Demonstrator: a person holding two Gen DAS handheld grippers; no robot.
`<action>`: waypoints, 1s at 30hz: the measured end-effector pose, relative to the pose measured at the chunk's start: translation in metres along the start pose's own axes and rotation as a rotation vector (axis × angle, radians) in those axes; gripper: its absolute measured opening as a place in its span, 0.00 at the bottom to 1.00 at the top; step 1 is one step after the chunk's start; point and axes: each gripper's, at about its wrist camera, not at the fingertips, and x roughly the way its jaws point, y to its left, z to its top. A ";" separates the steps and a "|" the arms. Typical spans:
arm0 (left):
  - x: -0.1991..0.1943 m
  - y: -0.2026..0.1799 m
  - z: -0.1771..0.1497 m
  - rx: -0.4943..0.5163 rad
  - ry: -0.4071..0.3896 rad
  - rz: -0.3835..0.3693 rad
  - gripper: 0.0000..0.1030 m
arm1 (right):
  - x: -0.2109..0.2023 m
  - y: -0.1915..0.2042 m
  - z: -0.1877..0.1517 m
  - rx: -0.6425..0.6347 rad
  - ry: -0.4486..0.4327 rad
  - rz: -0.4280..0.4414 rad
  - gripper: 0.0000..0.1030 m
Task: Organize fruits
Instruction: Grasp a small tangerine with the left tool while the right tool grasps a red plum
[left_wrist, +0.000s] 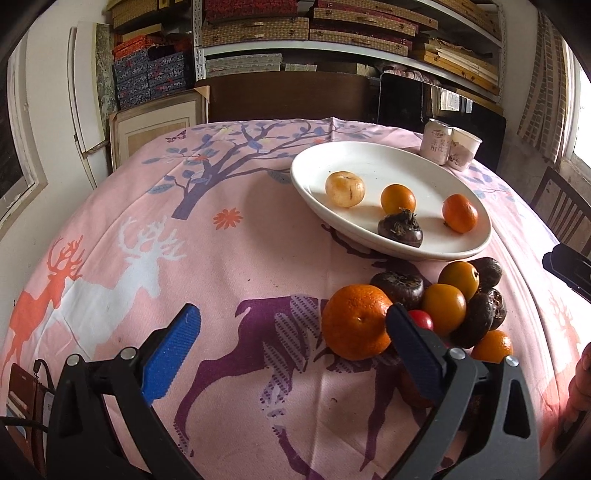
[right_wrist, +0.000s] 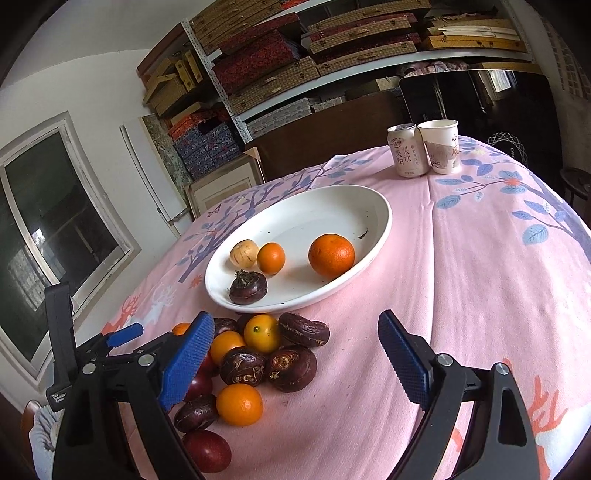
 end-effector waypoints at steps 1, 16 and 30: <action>0.000 -0.002 0.000 0.010 -0.002 -0.007 0.95 | -0.001 0.001 -0.001 -0.005 -0.001 0.002 0.88; 0.002 0.027 0.005 -0.081 -0.024 0.051 0.96 | -0.011 0.028 -0.021 -0.116 0.070 0.084 0.88; 0.029 0.002 0.006 0.018 0.103 -0.151 0.83 | -0.009 0.086 -0.069 -0.325 0.365 0.216 0.67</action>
